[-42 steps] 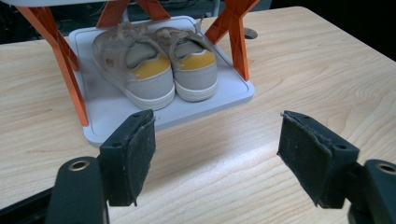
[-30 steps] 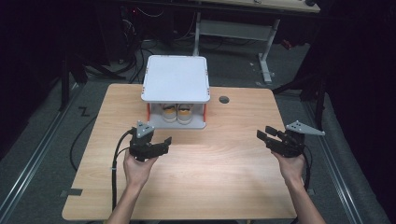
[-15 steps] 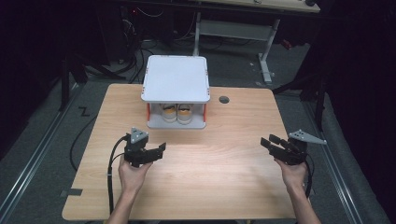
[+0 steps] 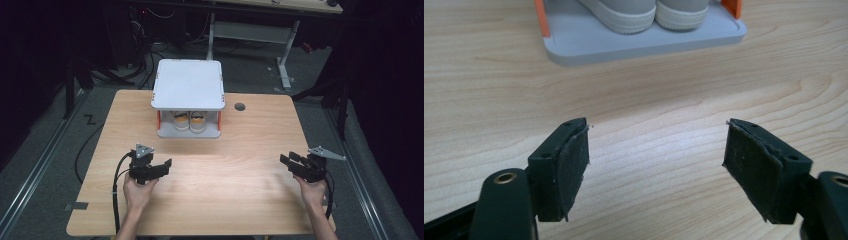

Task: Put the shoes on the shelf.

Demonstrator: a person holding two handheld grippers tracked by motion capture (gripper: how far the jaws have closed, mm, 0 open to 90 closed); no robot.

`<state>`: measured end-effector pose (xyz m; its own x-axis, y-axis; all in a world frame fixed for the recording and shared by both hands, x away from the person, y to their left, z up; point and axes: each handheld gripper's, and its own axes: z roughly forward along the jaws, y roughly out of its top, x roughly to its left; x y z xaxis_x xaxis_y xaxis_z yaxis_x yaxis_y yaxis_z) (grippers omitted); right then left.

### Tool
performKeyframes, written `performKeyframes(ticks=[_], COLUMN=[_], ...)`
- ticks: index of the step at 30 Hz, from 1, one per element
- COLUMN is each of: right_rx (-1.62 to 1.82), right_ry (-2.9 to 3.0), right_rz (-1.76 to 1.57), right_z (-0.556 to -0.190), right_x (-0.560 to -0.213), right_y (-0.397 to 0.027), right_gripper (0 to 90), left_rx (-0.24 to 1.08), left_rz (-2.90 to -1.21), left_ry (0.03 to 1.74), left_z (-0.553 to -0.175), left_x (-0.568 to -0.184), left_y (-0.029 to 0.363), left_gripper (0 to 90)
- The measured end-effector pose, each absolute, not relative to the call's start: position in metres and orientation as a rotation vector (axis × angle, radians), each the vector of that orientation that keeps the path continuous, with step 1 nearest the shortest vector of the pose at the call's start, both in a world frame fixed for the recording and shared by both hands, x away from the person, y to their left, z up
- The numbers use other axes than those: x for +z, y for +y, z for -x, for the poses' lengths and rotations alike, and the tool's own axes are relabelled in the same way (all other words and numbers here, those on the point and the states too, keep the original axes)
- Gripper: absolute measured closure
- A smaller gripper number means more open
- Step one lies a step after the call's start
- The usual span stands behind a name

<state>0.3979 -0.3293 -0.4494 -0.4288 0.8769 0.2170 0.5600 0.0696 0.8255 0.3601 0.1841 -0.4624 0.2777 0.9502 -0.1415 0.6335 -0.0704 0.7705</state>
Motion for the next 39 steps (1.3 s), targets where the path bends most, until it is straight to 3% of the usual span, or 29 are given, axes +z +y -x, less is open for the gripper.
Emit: performKeyframes(ticks=[23,39], right_rx=[1.051,0.879], right_ry=[2.009,2.052], right_rz=[-1.498,-1.422], right_z=[-0.415,-0.417], right_x=[-0.492,-0.5], right_y=[-0.332,-0.32], right_gripper=[48.9,45.8], left_rx=[0.613,0.69], left_rz=[-1.845,-1.843], left_ry=[1.565,1.566], left_z=[-0.375,-0.378], left_x=[-0.496,-0.506], left_y=[0.191,0.188], left_gripper=[26.4,24.3])
